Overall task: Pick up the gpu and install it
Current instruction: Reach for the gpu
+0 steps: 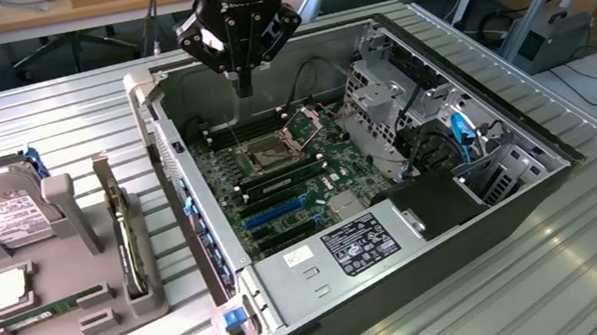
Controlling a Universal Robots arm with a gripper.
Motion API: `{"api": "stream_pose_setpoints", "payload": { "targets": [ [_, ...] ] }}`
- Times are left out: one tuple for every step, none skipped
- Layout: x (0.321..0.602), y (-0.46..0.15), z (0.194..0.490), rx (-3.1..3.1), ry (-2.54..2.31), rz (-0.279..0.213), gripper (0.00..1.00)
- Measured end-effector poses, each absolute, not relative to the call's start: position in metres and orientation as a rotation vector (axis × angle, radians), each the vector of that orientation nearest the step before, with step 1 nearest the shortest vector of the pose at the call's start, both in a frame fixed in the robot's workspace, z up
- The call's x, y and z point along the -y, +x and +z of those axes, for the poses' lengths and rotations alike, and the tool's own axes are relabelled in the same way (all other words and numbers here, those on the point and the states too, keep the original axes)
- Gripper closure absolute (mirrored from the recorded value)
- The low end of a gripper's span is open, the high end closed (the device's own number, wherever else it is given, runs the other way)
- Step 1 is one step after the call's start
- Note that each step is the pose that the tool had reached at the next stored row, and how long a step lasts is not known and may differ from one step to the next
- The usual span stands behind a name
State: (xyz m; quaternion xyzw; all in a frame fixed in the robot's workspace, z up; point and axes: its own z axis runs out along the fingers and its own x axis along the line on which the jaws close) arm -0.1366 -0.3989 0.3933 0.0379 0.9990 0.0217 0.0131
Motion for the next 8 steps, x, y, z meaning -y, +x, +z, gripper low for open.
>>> {"api": "stream_pose_setpoints", "payload": {
  "targets": [
    [0.3989, -0.1371, 0.3933, -3.113, 0.118, 0.068, 0.89],
    [0.3989, -0.1376, 0.3933, -3.112, 0.118, 0.068, 0.89],
    [0.3989, -0.138, 0.3933, -3.113, 0.118, 0.068, 0.89],
    [0.3989, -0.1386, 0.3933, -3.112, 0.118, 0.068, 0.89],
    [0.3989, -0.139, 0.3933, -3.112, 0.118, 0.068, 0.89],
    [0.3989, -0.1395, 0.3933, -3.112, 0.118, 0.068, 0.89],
    [0.3989, -0.1399, 0.3933, -3.112, 0.118, 0.068, 0.89],
    [0.3989, -0.1403, 0.3933, -3.113, 0.118, 0.068, 0.89]
  ]
}}
